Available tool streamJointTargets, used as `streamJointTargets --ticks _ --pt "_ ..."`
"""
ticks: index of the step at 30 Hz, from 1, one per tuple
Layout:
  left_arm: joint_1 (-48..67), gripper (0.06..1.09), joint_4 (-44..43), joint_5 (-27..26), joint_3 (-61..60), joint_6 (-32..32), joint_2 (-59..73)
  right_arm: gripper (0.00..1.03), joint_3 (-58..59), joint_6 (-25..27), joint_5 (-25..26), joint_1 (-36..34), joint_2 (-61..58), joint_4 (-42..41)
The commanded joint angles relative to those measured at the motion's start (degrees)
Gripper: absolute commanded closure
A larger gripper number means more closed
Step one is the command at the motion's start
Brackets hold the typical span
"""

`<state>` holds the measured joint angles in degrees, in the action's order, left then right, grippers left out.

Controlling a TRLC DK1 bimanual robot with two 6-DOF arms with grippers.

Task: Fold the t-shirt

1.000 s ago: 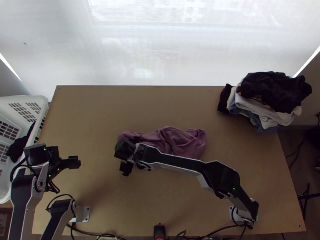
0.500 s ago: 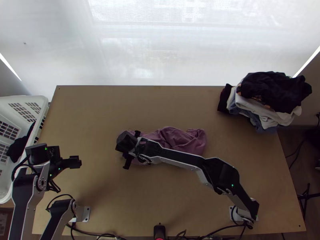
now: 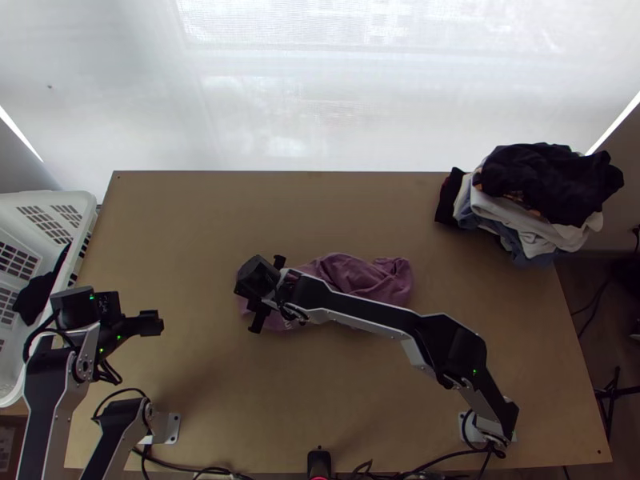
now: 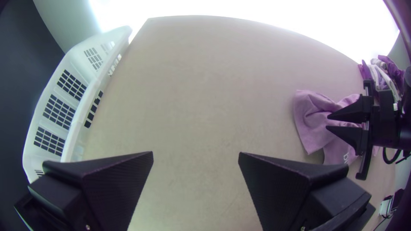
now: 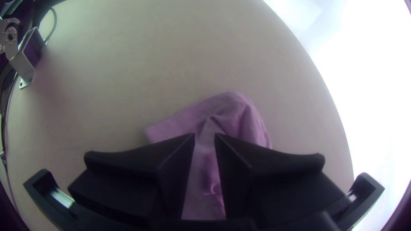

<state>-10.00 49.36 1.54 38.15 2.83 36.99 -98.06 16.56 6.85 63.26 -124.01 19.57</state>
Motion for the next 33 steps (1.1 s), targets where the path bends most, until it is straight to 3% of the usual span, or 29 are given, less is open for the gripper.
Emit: streamJointTargets --ticks 1,4,15,25,26,32,33 --pt "-0.2 0.12 0.0 0.1 -0.8 0.0 -0.5 0.69 0.6 0.1 -0.5 1.2 -1.0 0.3" --pt "-0.5 0.12 0.0 0.1 -1.1 0.0 -0.5 0.66 0.6 0.1 -1.1 2.0 -1.7 0.3" --pt "-0.5 0.12 -2.5 0.0 -2.2 -0.2 1.7 0.36 0.3 0.6 -1.9 2.6 -3.1 0.3" --pt "-0.5 0.12 -3.6 0.0 -2.2 0.1 3.1 0.36 -0.5 2.3 -1.8 2.4 -4.8 0.3" --pt "-0.5 0.12 -3.6 0.0 -2.2 0.1 3.2 0.4 -0.6 2.3 -1.8 2.3 -5.0 0.3" --pt "-0.5 0.12 -3.6 0.0 -2.1 0.2 3.3 0.96 -2.1 4.9 -1.8 1.7 -6.1 -0.4" --pt "-0.5 0.12 -3.7 0.0 -2.0 0.2 3.3 1.0 -2.5 5.1 -1.8 1.4 -6.1 -0.6"
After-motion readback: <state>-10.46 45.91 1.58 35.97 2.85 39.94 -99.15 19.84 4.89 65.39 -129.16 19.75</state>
